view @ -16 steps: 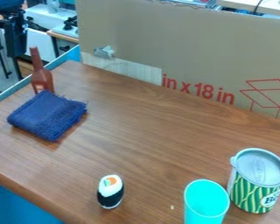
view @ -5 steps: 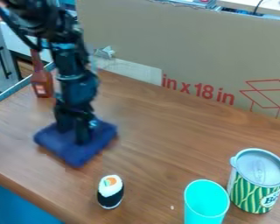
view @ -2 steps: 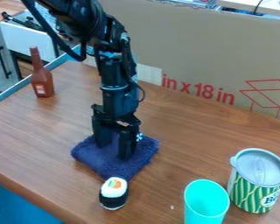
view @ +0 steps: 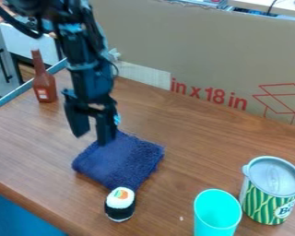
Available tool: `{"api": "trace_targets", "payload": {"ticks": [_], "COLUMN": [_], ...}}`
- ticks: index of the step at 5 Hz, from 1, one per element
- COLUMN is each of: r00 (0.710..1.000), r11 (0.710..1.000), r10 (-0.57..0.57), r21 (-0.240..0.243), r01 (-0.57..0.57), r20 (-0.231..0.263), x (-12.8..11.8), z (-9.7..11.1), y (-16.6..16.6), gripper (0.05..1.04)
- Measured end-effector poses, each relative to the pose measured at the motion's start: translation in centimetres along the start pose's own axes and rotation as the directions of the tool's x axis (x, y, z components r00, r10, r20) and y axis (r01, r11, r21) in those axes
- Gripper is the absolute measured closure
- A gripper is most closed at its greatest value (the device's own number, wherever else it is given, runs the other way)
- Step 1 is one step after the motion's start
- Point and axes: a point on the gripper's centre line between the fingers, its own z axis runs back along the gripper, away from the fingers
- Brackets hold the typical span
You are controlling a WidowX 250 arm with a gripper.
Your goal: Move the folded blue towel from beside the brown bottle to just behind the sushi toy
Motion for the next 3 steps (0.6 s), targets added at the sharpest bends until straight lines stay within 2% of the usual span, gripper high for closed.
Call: {"api": "trace_targets", "payload": {"ticks": [1, 2, 3], "r00": [0.998, 0.996, 0.995], "r11": [0.999, 0.999, 0.999], "r10": [0.008, -0.032, -0.038], "r21": [-0.042, -0.018, -0.013], "r01": [-0.005, 0.034, 0.039], "r20": [0.064, 0.083, 0.088], "x": [-1.8, -3.5, -3.6], "z": [3.7, 6.0, 6.1], "y": [0.7, 0.4, 0.3], "gripper": [0.083, 0.083, 0.083]}}
